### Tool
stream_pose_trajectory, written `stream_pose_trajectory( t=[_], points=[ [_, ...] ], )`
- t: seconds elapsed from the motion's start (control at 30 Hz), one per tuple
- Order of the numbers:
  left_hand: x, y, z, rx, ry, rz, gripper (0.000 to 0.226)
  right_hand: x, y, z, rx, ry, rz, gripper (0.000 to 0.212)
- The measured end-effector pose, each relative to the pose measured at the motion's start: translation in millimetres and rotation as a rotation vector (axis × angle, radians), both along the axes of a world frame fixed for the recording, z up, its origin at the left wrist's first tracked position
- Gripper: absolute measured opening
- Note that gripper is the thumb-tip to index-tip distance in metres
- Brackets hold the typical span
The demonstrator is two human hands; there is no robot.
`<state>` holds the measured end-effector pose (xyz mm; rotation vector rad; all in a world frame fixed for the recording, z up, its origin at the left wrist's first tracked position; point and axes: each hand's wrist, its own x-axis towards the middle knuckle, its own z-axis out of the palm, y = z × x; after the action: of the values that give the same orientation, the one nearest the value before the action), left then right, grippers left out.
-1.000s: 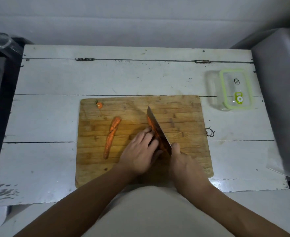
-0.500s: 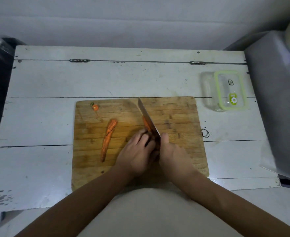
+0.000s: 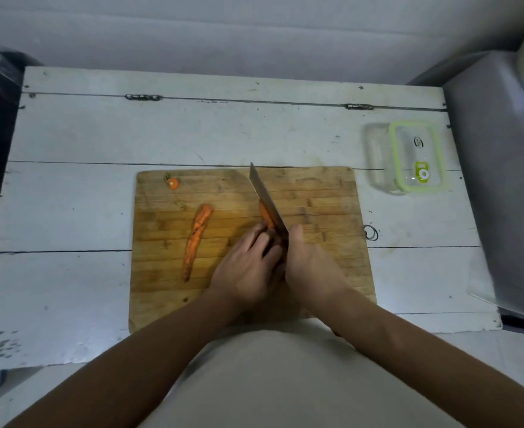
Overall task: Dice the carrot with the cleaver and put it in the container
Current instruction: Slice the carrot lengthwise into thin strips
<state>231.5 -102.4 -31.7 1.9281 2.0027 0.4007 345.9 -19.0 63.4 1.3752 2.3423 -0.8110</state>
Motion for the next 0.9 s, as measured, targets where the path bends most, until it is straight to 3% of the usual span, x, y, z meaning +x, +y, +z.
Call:
stream_pose_trajectory(
  t=[0.3,0.5,0.67,0.9],
  points=[
    [1.8,-1.0,5.7,0.009,0.044,0.012,0.042,36.1,-28.5,10.6,0.075,-0.106,0.031,0.028],
    [0.2,-2.9,10.2,-0.006,-0.005,0.015,0.045,4.1,-6.7,3.5,0.001,0.05,-0.02,0.02],
    [3.0,-3.8,8.7,0.035,0.086,0.021,0.038,40.1,-32.1,7.2,0.082,-0.05,-0.021,0.018],
    [3.6,-5.5,8.0,0.075,0.042,0.022,0.036,7.7,-4.7,8.1,0.016,0.087,-0.058,0.02]
  ],
)
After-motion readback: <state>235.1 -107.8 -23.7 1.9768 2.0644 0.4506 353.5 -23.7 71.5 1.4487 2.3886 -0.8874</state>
